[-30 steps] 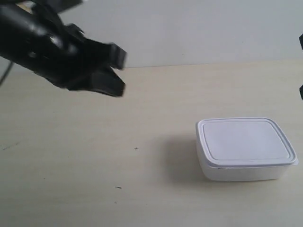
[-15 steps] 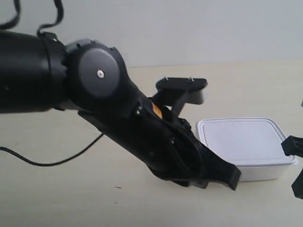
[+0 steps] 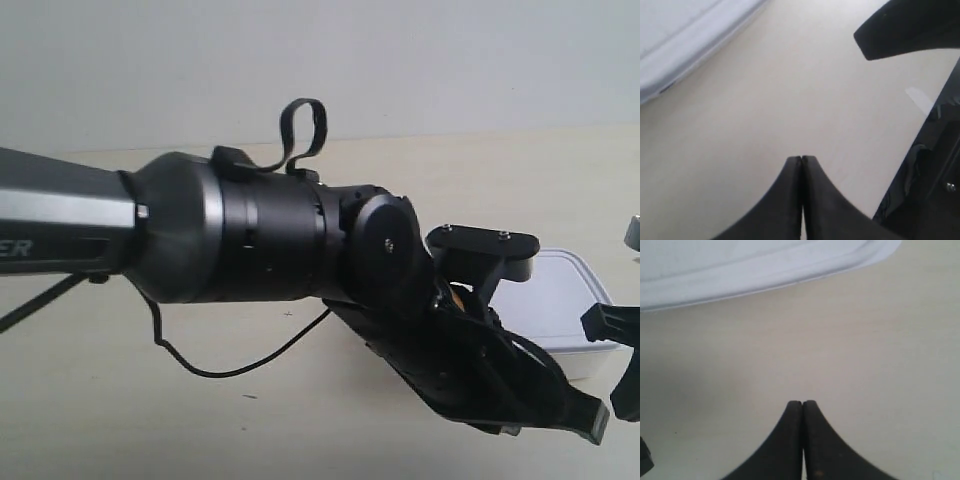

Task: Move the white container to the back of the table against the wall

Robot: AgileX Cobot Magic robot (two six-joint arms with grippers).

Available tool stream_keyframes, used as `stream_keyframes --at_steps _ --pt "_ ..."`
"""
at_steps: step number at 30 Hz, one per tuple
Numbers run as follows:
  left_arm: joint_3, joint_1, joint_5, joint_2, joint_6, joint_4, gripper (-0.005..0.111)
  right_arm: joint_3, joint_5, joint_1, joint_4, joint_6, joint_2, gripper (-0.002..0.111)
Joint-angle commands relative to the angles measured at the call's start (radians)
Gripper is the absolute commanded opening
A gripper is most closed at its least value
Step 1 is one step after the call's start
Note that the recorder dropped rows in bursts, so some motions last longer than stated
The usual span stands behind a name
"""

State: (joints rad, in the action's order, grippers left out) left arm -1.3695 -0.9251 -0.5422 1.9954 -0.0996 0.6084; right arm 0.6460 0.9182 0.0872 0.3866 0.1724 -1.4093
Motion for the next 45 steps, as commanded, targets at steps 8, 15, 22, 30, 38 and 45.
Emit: stream_keyframes --at_steps 8,15,22,30,38,45 --pt "-0.098 -0.002 0.03 0.133 0.026 0.004 0.0 0.002 -0.132 0.004 0.004 0.01 -0.108 0.0" --pt "-0.134 -0.002 0.081 0.165 0.028 -0.015 0.0 0.042 -0.144 0.004 0.004 0.003 -0.159 0.0" --pt "-0.134 0.019 0.123 0.198 0.056 -0.015 0.0 0.122 -0.128 0.004 0.001 0.001 -0.22 0.0" --pt "-0.134 0.06 0.161 0.228 0.062 -0.015 0.0 0.176 -0.121 0.004 0.003 0.003 -0.284 0.0" --pt "-0.134 0.1 0.202 0.241 0.062 -0.029 0.0 0.243 -0.123 0.004 0.035 0.028 -0.351 0.0" --pt "-0.134 0.153 0.223 0.252 0.054 -0.029 0.0 0.315 -0.121 0.004 0.06 0.046 -0.415 0.0"
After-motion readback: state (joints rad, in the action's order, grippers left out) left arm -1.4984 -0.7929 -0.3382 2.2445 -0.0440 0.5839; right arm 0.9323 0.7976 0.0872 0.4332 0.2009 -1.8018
